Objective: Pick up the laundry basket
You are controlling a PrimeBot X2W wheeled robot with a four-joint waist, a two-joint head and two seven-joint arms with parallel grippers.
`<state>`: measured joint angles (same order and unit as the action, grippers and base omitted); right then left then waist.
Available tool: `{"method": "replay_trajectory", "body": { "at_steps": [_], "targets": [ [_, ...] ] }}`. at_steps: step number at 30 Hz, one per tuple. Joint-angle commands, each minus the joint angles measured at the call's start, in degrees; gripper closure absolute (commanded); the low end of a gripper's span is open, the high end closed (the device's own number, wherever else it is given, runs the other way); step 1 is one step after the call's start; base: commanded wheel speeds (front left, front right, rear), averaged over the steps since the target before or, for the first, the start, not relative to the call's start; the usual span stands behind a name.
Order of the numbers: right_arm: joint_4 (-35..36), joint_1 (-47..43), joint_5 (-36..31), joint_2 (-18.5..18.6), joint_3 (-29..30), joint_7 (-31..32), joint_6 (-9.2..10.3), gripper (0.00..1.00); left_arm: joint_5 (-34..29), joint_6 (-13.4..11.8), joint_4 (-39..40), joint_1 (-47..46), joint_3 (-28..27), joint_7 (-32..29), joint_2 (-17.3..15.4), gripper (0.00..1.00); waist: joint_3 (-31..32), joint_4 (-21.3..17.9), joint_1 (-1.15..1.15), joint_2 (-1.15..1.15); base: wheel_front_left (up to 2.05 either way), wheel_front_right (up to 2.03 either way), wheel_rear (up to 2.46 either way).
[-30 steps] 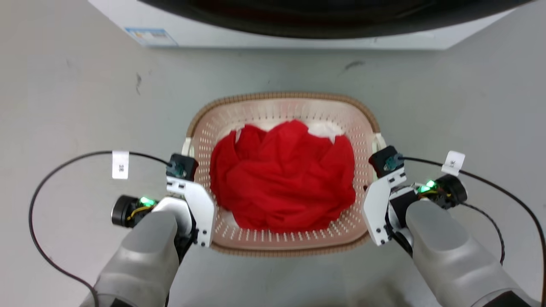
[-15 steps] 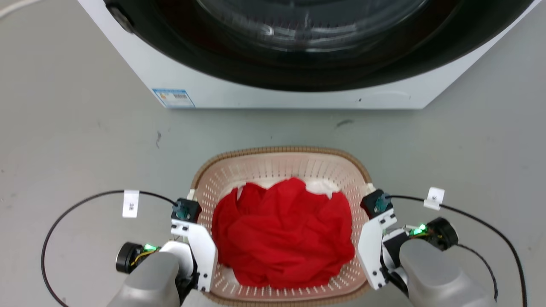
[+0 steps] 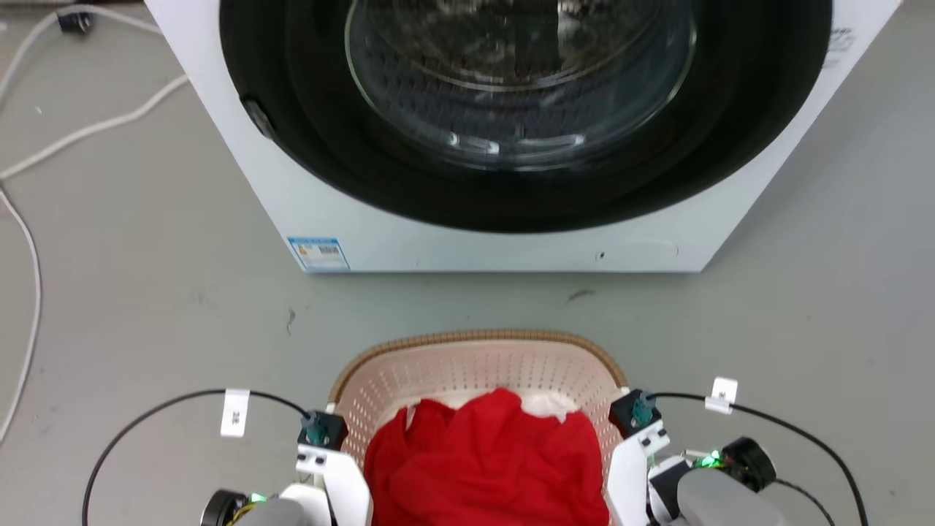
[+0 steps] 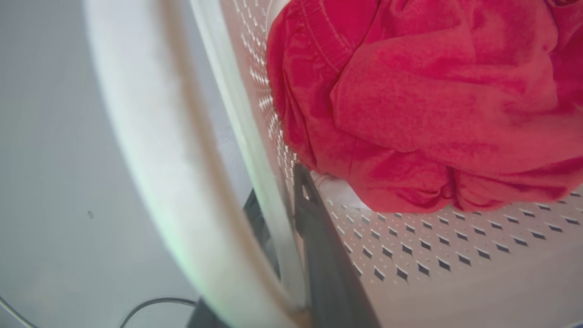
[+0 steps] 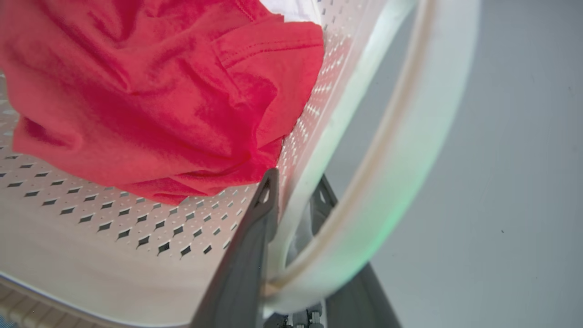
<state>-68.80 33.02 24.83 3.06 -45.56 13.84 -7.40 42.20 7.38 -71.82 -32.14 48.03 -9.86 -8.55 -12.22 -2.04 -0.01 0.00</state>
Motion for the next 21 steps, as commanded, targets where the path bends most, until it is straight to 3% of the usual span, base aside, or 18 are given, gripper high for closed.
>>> {"method": "replay_trajectory", "body": {
  "at_steps": [1,21],
  "targets": [
    [0.3,-0.9,0.1,-0.3,-0.8,0.2,-0.16,1.0,0.1,0.1,0.5,0.6,0.5,-0.1,0.1,1.0,1.9,0.0,0.01,0.0,0.0,0.0,0.0],
    [0.1,-5.7,7.6,-0.4,-9.1,3.2,-0.16,1.0,6.3,0.1,2.2,6.6,5.3,-5.8,-0.5,1.0,11.5,0.4,0.01,0.0,0.0,0.0,0.0]
  ]
}}
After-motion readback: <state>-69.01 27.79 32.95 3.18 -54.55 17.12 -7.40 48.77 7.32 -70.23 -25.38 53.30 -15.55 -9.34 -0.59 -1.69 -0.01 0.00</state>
